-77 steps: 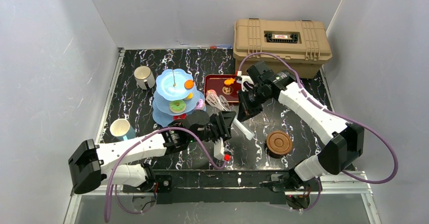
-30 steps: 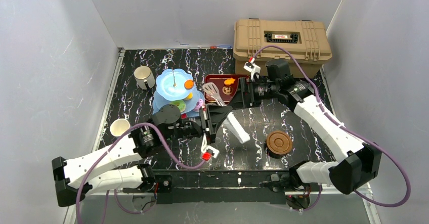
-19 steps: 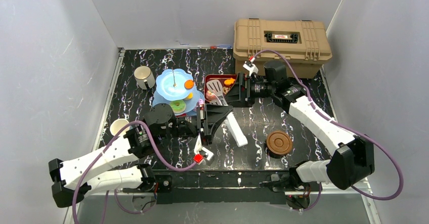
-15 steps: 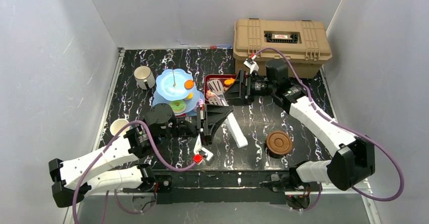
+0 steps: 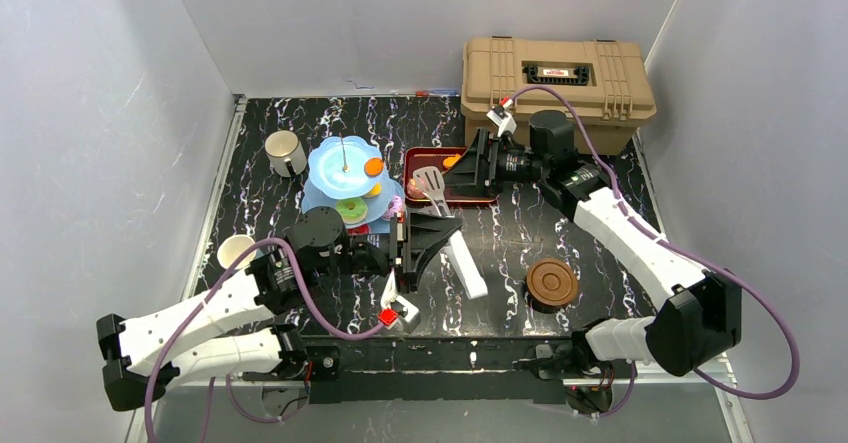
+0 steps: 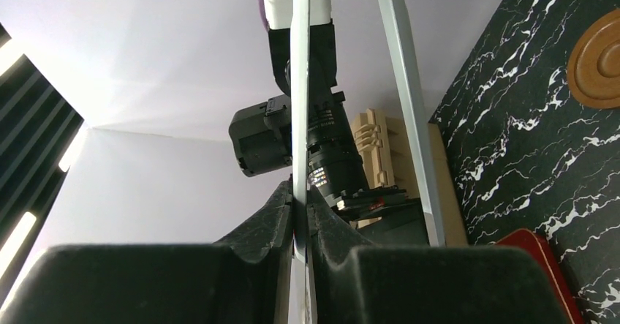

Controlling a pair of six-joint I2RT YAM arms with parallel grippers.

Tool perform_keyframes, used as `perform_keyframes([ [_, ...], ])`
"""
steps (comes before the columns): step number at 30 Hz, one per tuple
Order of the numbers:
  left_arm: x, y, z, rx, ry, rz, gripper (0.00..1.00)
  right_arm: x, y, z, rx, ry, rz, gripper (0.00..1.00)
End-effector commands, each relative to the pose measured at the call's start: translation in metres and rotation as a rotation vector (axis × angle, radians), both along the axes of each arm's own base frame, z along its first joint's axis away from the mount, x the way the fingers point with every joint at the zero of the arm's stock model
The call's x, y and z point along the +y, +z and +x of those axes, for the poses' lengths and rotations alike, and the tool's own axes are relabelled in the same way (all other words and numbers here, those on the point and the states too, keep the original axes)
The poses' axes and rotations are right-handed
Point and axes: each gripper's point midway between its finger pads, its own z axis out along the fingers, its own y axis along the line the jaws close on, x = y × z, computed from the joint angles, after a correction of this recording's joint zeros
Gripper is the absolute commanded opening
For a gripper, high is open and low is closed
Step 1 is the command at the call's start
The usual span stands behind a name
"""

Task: Serve the afternoon tea
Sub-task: Pick up the clamp from the center of the board.

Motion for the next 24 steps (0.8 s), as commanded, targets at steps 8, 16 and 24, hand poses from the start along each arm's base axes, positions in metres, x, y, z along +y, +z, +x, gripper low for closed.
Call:
perform_keyframes([
  [8,-0.006,0.017,0.002,-0.074,-0.002,-0.041,0.00,0.022,0.027,-0.028,0.058,0.050,0.122,0.82],
  [16,-0.012,0.026,0.011,-0.115,0.031,-0.052,0.00,0.032,0.006,-0.045,0.124,0.044,0.123,0.70],
  [24,-0.012,0.032,0.016,-0.162,0.056,-0.054,0.00,0.021,-0.011,-0.054,0.181,-0.011,0.142,0.52],
])
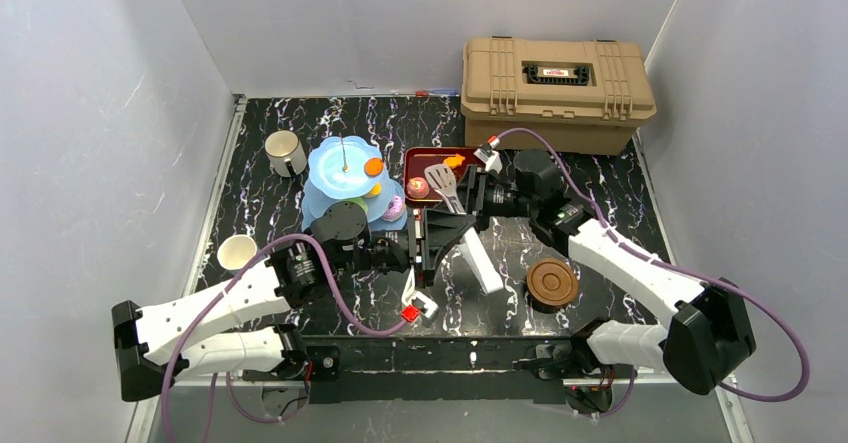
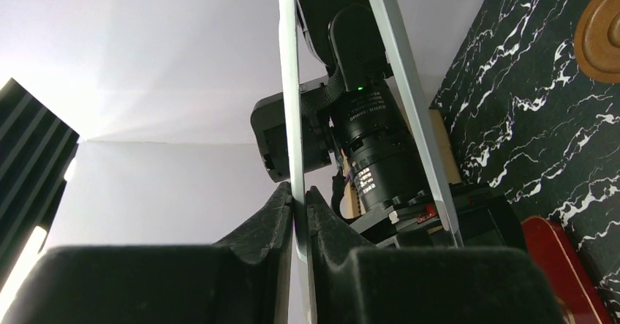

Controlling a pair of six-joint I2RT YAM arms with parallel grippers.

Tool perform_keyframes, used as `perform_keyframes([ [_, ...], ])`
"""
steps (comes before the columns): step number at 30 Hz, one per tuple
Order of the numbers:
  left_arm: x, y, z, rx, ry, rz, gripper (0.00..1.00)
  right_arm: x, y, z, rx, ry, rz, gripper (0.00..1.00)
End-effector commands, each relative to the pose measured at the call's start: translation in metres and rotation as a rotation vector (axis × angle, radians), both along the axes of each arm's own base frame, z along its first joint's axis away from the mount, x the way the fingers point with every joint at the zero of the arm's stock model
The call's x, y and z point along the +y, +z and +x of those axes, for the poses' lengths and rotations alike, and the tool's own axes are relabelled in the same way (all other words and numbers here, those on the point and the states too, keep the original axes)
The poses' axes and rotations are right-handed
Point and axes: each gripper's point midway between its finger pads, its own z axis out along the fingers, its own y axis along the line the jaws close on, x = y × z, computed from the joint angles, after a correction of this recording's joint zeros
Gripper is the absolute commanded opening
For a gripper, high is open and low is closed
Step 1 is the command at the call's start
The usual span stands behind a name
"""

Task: Serve the afternoon tea
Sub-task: Pick up the clamp from the center of the board.

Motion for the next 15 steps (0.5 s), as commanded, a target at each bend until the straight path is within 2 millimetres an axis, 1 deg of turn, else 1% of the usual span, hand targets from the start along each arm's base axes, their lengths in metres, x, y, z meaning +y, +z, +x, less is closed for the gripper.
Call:
perform_keyframes([
  [1,0.008,0.046,0.000,-0.107,0.016,-0.103,0.00,-0.006,0.020,-0.003,-0.044,-0.043,0.076,0.52],
  [5,0.008,0.049,0.006,-0.133,0.028,-0.103,0.00,-0.014,0.009,-0.010,-0.008,-0.074,0.074,0.54],
  [10,0.007,0.062,0.016,-0.159,0.048,-0.128,0.00,-0.023,-0.005,-0.023,0.054,-0.098,0.101,0.54],
  [15,0.005,0.069,0.021,-0.169,0.055,-0.144,0.00,-0.024,-0.006,-0.027,0.055,-0.103,0.088,0.54],
])
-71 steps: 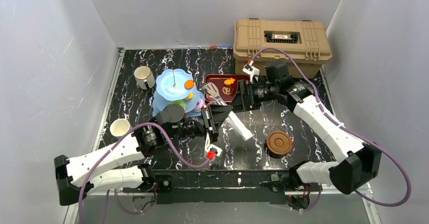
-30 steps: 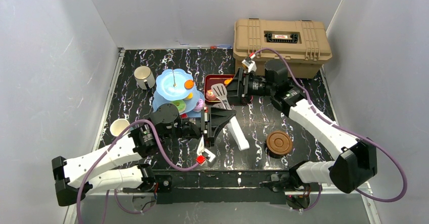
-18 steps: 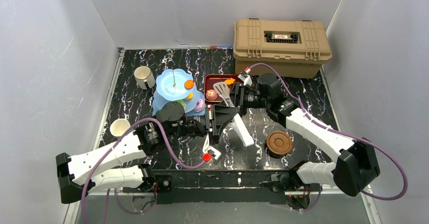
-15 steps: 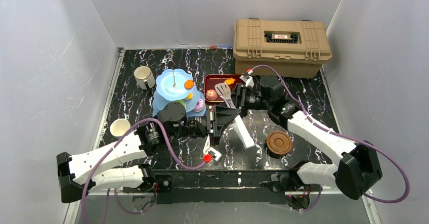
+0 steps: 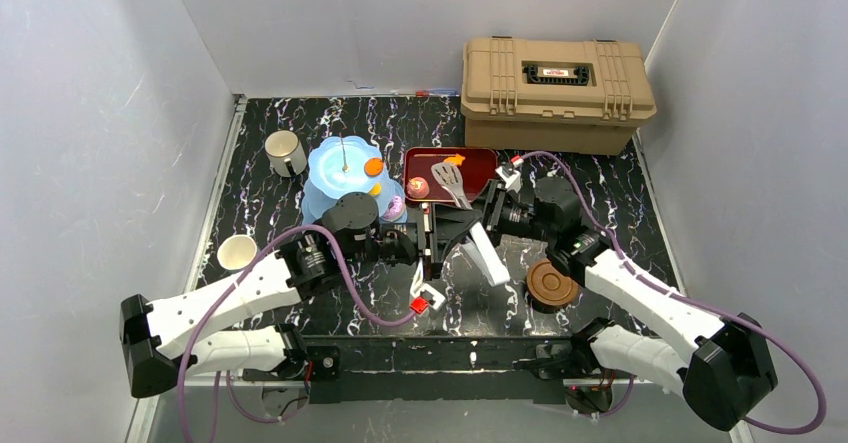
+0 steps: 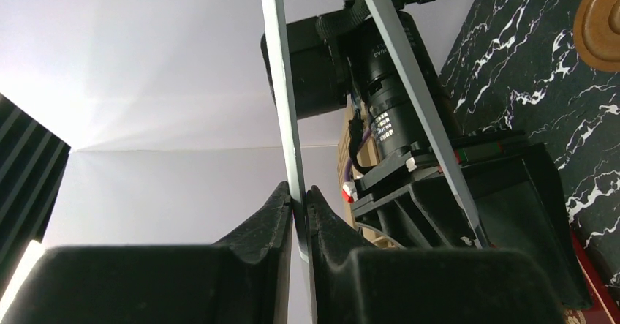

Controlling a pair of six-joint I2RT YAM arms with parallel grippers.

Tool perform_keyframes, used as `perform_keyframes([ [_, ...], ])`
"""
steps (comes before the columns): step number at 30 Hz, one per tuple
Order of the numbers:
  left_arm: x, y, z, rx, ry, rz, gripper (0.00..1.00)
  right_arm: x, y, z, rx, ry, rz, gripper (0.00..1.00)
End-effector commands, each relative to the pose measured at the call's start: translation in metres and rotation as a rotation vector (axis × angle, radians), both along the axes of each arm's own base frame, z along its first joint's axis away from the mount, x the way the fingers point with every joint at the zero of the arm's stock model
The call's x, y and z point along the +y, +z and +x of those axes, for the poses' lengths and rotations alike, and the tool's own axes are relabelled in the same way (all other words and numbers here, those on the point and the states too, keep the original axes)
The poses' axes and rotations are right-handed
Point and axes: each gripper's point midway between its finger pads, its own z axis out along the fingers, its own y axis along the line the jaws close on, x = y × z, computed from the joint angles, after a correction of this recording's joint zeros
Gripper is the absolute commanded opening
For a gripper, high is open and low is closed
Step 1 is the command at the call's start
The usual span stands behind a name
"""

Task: Serve the afternoon tea
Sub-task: Pick up the clamp from the center of the board, then adjust the clamp.

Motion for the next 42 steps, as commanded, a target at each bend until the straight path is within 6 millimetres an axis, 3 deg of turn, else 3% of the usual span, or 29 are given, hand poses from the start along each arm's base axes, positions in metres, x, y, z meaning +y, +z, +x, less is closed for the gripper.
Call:
perform_keyframes([
  [1,0.016,0.075,0.010,-0.149,0.060,-0.180,0.00,0.002,0.000,-0.011,-0.007,0.030,-0.003,0.54],
  [9,0.020,0.097,0.024,-0.166,0.093,-0.218,0.00,0.002,-0.024,-0.025,0.033,0.033,-0.015,0.53],
  [18,0.022,0.107,0.030,-0.187,0.103,-0.238,0.00,0.004,-0.039,-0.047,0.052,0.064,-0.053,0.49],
  [31,0.025,0.117,0.041,-0.210,0.126,-0.260,0.00,0.006,-0.047,-0.062,0.058,0.105,-0.065,0.49],
  [34,0.026,0.104,0.029,-0.160,0.068,-0.250,0.00,0.015,-0.029,-0.055,-0.065,0.145,-0.088,0.57],
  [36,0.029,0.088,0.019,-0.106,0.029,-0.235,0.00,0.020,-0.014,-0.047,-0.207,0.188,-0.143,0.96],
  [38,0.033,0.069,0.010,-0.041,0.001,-0.210,0.00,0.016,-0.013,-0.040,-0.316,0.219,-0.253,0.98],
  [42,0.048,0.051,-0.009,0.165,-0.038,-0.200,0.02,0.000,-0.002,-0.020,-0.534,0.217,-0.397,0.98],
])
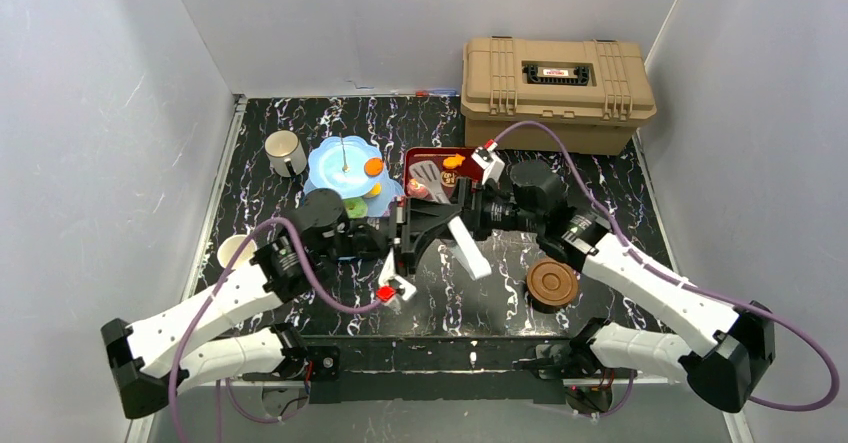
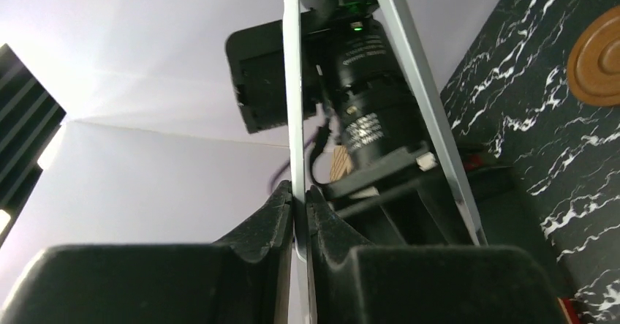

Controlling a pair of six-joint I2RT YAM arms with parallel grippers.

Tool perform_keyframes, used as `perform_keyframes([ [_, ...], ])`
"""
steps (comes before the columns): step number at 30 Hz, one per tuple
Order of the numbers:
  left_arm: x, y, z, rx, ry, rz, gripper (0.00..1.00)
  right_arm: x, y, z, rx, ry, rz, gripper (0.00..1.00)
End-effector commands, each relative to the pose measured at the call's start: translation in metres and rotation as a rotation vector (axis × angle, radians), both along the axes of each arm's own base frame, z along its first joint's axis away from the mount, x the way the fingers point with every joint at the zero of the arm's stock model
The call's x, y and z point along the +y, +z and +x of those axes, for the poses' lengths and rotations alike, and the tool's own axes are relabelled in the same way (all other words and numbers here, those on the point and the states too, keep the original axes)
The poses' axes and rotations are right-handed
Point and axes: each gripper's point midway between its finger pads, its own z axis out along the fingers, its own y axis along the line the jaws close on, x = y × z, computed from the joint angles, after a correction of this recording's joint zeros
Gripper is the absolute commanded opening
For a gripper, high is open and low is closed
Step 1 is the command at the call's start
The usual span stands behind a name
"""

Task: Serve the afternoon tea
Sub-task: Adjust the clamp.

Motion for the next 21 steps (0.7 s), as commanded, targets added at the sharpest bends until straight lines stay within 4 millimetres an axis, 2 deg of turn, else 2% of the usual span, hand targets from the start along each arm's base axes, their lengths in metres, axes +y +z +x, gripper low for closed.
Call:
perform_keyframes([
  [1,0.027,0.036,-0.016,0.108,-0.004,-0.145,0.02,-0.025,-0.005,-0.008,-0.295,0.147,-0.209,0.98],
  [3,0.033,0.038,-0.012,0.231,0.029,-0.161,0.02,-0.035,0.001,0.000,-0.377,0.124,-0.234,0.95],
  [6,0.042,0.035,-0.001,0.414,0.124,-0.146,0.01,-0.064,0.003,0.025,-0.531,-0.011,-0.370,0.98],
  [9,0.048,0.027,0.000,0.600,0.175,-0.108,0.02,-0.078,0.026,0.030,-0.656,-0.066,-0.371,0.98],
  [13,0.050,0.022,-0.015,0.788,0.145,-0.085,0.06,-0.090,0.073,0.026,-0.829,-0.126,-0.291,0.98],
  [15,0.050,0.026,-0.023,0.914,0.125,-0.084,0.07,-0.096,0.105,0.018,-0.937,-0.152,-0.212,0.98],
  [21,0.044,0.031,-0.051,1.197,0.043,-0.022,0.05,-0.083,0.168,-0.021,-1.129,-0.009,0.013,0.98],
])
